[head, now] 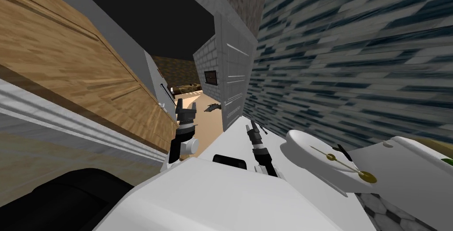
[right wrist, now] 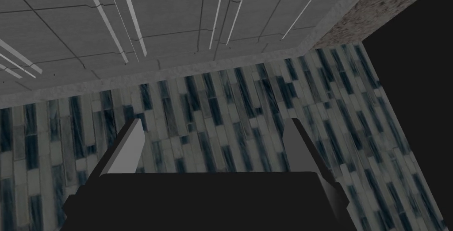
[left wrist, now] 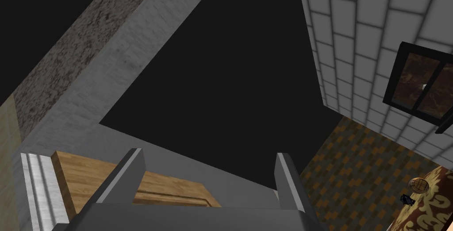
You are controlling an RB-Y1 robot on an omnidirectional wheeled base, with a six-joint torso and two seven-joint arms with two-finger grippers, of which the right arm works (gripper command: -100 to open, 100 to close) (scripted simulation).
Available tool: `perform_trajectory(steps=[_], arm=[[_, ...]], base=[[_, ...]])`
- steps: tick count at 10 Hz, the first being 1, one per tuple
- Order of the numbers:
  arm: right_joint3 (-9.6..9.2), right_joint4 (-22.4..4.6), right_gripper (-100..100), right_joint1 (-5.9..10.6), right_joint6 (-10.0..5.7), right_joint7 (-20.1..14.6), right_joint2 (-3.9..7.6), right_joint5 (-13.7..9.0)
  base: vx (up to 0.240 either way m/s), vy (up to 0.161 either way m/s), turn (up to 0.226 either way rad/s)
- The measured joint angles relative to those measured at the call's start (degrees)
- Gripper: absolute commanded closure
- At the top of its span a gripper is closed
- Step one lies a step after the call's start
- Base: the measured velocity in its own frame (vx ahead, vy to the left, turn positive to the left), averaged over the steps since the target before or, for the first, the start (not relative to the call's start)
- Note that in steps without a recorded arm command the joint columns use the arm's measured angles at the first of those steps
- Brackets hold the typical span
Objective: Push the door open
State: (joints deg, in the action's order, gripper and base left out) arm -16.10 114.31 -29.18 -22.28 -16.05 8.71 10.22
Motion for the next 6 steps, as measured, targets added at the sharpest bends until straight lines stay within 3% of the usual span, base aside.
perform_trajectory(steps=[6], arm=[[-6.00, -3.4, -100, -0.38, -0.52, -2.5, 2.21, 5.6]], base=[[0.206, -0.054, 0.077]])
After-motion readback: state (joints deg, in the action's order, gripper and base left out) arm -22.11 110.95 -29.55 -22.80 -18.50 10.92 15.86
